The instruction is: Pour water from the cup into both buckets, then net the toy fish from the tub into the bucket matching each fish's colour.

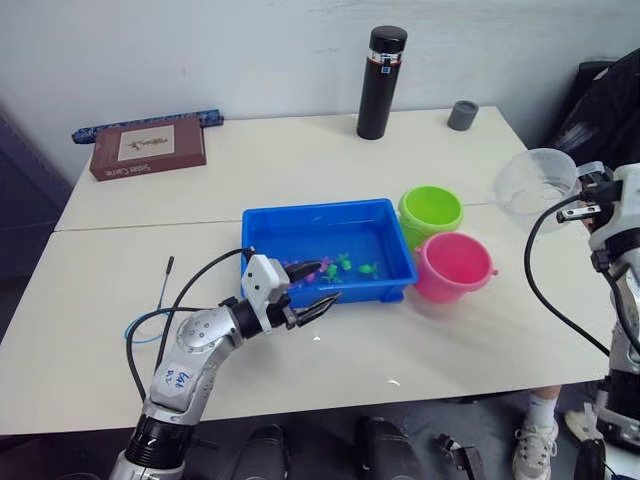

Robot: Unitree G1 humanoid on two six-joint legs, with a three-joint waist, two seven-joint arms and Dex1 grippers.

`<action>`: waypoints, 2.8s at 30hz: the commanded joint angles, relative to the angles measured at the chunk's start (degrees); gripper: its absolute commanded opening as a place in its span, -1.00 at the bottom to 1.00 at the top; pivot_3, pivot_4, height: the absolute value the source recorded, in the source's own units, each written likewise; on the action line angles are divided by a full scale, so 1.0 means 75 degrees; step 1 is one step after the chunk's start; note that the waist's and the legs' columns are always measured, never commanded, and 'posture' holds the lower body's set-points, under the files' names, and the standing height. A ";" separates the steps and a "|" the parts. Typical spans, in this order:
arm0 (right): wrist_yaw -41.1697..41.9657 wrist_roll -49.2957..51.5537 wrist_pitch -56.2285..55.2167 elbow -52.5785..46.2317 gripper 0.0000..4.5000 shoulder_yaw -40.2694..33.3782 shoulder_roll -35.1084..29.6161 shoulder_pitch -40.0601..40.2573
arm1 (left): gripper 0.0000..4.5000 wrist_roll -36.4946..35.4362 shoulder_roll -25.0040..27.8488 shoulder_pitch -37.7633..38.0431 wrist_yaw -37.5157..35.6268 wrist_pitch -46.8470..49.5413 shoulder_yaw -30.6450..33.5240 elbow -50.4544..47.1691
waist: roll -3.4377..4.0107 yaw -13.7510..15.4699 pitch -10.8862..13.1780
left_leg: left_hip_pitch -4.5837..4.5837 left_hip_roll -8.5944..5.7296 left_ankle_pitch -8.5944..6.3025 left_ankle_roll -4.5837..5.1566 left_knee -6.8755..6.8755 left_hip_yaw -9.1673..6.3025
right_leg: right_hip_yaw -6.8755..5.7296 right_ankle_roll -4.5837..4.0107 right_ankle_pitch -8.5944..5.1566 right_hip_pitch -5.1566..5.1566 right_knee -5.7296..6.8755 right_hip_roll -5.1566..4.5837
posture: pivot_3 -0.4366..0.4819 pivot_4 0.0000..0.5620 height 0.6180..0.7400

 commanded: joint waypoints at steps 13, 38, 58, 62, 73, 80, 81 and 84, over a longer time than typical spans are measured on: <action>0.0293 -0.0910 -0.2716 0.3093 -0.98 0.1447 -0.0355 -0.1861 | 0.53 0.0211 0.0063 0.0306 0.0988 0.0320 0.0484 -0.1031 | 0.0000 -0.0006 0.0000 | -0.0001 0.0000 0.0001 -0.0001 -0.0001 0.0006 | 0.0003 0.0002 0.0001 -0.0003 0.0000 -0.0002 | -0.05 -0.47 1.00; -0.0341 -0.2567 -0.5446 0.5260 -0.98 0.2643 -0.0809 -0.3301 | 0.53 0.0206 -0.0001 0.0362 0.1317 0.0845 0.0411 -0.1588 | 0.0001 -0.0176 0.0001 | -0.0001 0.0001 0.0006 -0.0010 -0.0005 0.0009 | 0.0006 0.0003 0.0002 -0.0005 -0.0002 -0.0004 | -0.05 -0.47 1.00; -0.1116 -0.3431 -0.6215 0.5795 -0.98 0.3160 -0.1044 -0.3580 | 0.53 0.0208 -0.0013 0.0430 0.1273 0.0746 0.0358 -0.1557 | 0.0001 -0.0177 0.0001 | -0.0001 0.0001 0.0007 -0.0011 -0.0004 0.0011 | 0.0008 0.0003 0.0002 -0.0005 -0.0003 -0.0006 | -0.05 -0.47 1.00; -0.1231 -0.3618 -0.6316 0.5807 -0.98 0.3229 -0.1080 -0.3606 | 0.53 0.0213 -0.0025 0.0466 0.1266 0.0714 0.0337 -0.1563 | 0.0001 -0.0178 0.0001 | -0.0001 0.0001 0.0007 -0.0012 -0.0004 0.0011 | 0.0008 0.0003 0.0002 -0.0004 -0.0003 -0.0006 | -0.05 -0.47 1.00; -0.1560 -0.4005 -0.6500 0.5838 -0.98 0.3501 -0.1142 -0.3681 | 0.53 0.0229 -0.0032 0.0523 0.1291 0.0653 0.0323 -0.1538 | 0.0002 -0.0178 0.0001 | 0.0000 0.0001 0.0008 -0.0013 -0.0003 0.0012 | 0.0008 0.0003 0.0002 -0.0004 -0.0003 -0.0006 | -0.05 -0.47 1.00; -0.1724 -0.4192 -0.6589 0.5816 -0.98 0.3621 -0.1211 -0.3698 | 0.53 0.0228 -0.0025 0.0567 0.1291 0.0616 0.0330 -0.1535 | 0.0001 -0.0180 0.0001 | 0.0000 0.0001 0.0008 -0.0013 -0.0003 0.0012 | 0.0008 0.0003 0.0002 -0.0004 -0.0002 -0.0006 | -0.05 -0.47 1.00; -0.1740 -0.4207 -0.6592 0.5817 -0.98 0.3636 -0.1218 -0.3701 | 0.53 0.0230 -0.0024 0.0572 0.1287 0.0603 0.0331 -0.1526 | 0.0002 -0.0179 0.0001 | 0.0000 0.0001 0.0008 -0.0013 -0.0003 0.0012 | 0.0009 0.0003 0.0002 -0.0004 -0.0002 -0.0006 | -0.05 -0.47 1.00; -0.1796 -0.4251 -0.6604 0.5823 -0.98 0.3674 -0.1239 -0.3711 | 0.53 0.0236 -0.0024 0.0577 0.1279 0.0572 0.0333 -0.1495 | 0.0001 -0.0179 0.0001 | 0.0000 0.0001 0.0008 -0.0013 -0.0003 0.0012 | 0.0008 0.0003 0.0002 -0.0004 -0.0002 -0.0006 | -0.05 -0.47 1.00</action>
